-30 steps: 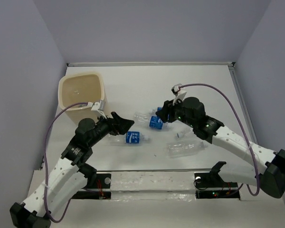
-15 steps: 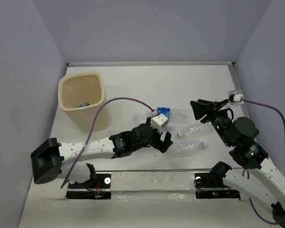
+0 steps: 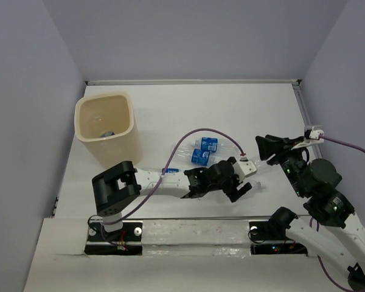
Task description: Put the plastic bottles in the bin
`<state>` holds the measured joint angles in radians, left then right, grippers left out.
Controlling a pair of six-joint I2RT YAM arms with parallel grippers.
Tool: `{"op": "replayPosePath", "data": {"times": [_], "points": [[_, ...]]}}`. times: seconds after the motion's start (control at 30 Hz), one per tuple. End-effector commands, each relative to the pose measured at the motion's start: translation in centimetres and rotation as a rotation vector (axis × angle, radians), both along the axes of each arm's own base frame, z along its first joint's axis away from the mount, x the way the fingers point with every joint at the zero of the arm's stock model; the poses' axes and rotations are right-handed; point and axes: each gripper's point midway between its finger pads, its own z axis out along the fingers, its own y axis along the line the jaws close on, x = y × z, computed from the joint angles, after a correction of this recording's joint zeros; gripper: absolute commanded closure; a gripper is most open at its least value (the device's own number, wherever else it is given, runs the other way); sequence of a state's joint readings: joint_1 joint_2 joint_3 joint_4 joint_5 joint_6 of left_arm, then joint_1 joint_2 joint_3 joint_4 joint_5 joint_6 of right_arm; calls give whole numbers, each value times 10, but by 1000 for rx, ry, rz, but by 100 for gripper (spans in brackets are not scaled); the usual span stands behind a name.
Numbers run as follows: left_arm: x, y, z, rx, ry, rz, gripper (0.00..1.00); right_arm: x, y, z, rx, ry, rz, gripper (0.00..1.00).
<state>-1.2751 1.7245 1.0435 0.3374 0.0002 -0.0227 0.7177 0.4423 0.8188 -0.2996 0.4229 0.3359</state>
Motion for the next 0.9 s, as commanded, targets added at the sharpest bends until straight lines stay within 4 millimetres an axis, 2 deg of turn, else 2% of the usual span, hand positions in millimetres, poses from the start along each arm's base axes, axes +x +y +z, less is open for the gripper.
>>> {"op": "replayPosePath", "data": {"times": [0.0, 0.17, 0.37, 0.53, 0.57, 0.63, 0.67, 0.7, 0.73, 0.77, 0.83, 0.87], "points": [[-3, -24, 10, -36, -41, -75, 12, -4, -6, 1, -19, 3, -7, 51], [-12, -32, -8, 11, -28, -115, 12, -2, -2, -6, -29, 22, 5, 51], [-20, -26, -41, 114, -92, -82, 12, -1, 7, -10, -39, 36, 35, 49], [-31, -22, -59, 154, -90, -85, 14, 1, 14, -13, -49, 45, 62, 44], [-29, -21, -60, 159, -101, -68, 21, 1, 15, -13, -48, 46, 64, 44], [-30, -18, -60, 166, -116, -59, 24, 1, 15, -15, -48, 48, 69, 44], [-29, -18, -58, 170, -128, -48, 36, 0, 16, -15, -48, 48, 72, 44], [-29, -16, -56, 174, -123, -35, 43, 0, 16, -14, -47, 47, 72, 44], [-30, -16, -46, 147, -120, -25, 45, 0, 15, -15, -49, 47, 73, 44], [-30, -12, -45, 142, -125, -16, 48, -1, 15, -15, -49, 47, 72, 44], [-29, -11, -20, 70, -131, 2, 54, -2, 13, -13, -49, 42, 70, 44], [-30, -5, -18, 65, -128, 9, 56, -2, 13, -13, -49, 42, 70, 44]]}}
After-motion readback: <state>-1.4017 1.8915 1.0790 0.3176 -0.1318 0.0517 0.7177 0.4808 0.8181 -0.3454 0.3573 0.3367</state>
